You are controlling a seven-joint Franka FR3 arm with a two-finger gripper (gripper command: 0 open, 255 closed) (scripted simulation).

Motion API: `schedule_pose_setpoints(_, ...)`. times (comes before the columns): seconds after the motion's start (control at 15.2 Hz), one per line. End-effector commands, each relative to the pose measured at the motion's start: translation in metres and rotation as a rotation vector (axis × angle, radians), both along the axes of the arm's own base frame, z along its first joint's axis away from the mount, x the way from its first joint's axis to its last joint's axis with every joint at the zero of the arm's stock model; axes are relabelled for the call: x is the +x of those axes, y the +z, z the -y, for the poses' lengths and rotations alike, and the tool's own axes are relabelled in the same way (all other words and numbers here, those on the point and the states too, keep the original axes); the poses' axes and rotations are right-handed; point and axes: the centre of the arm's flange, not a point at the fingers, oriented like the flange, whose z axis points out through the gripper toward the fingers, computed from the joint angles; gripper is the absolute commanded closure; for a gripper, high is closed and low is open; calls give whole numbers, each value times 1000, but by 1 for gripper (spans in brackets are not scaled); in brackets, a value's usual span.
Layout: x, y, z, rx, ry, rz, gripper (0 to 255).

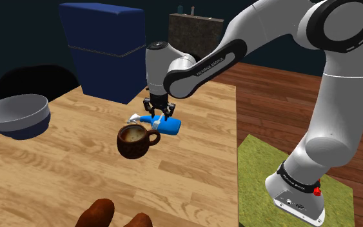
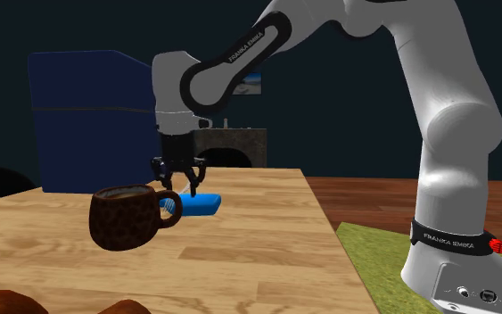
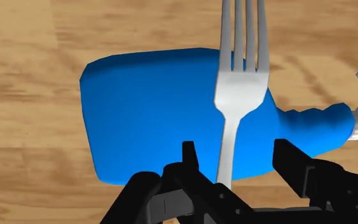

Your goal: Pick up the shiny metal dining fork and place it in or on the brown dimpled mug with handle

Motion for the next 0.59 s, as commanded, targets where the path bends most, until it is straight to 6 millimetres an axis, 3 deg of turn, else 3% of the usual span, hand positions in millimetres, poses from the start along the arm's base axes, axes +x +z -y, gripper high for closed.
schedule_pose_setpoints(0.0, -3, -15, 4, -3, 2, -35, 255)
schedule_pose_setpoints(0.53, -3, 27, 4, -3, 2, -35, 255)
